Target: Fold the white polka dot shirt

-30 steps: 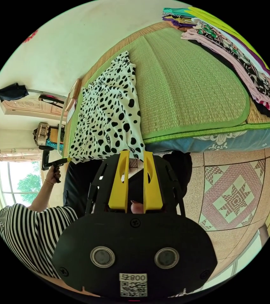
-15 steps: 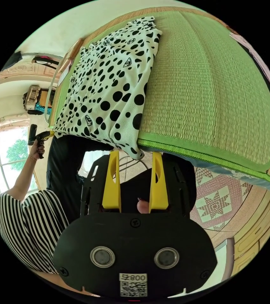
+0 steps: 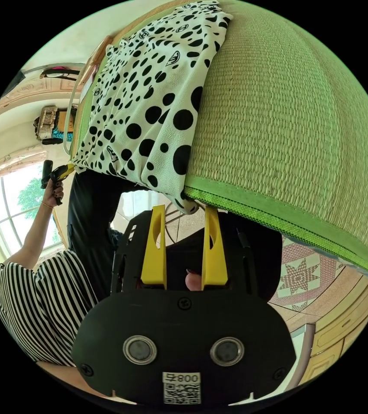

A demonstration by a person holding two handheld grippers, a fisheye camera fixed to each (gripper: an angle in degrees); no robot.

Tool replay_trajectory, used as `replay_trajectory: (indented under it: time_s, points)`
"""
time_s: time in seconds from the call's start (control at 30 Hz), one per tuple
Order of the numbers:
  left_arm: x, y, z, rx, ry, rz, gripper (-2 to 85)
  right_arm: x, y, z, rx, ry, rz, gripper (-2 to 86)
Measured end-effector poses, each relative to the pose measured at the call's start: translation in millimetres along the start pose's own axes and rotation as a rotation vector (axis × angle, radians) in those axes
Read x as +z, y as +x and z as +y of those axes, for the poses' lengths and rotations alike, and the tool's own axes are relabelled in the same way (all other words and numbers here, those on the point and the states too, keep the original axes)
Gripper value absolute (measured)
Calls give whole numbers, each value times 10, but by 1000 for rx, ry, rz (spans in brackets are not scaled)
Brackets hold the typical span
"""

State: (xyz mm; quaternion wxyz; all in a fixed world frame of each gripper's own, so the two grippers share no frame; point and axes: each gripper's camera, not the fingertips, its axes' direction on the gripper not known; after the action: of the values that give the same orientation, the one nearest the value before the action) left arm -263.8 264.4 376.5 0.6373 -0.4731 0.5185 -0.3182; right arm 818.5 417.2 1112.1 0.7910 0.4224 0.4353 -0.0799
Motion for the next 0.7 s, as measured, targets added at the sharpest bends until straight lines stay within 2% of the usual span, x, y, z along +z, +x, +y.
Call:
replay_trajectory:
  time_s: [0.23, 0.47, 0.7]
  points:
    - [-96, -101, 53, -12, -6, 35, 15, 48, -12, -154, -28, -58, 33, 29]
    - [-230, 19, 135, 73, -38, 76, 15, -571, -100, 149, -126, 31, -135, 10]
    - [-299, 163, 267, 176, -100, 118, 15, -1256, -265, 440, -172, 38, -73, 10]
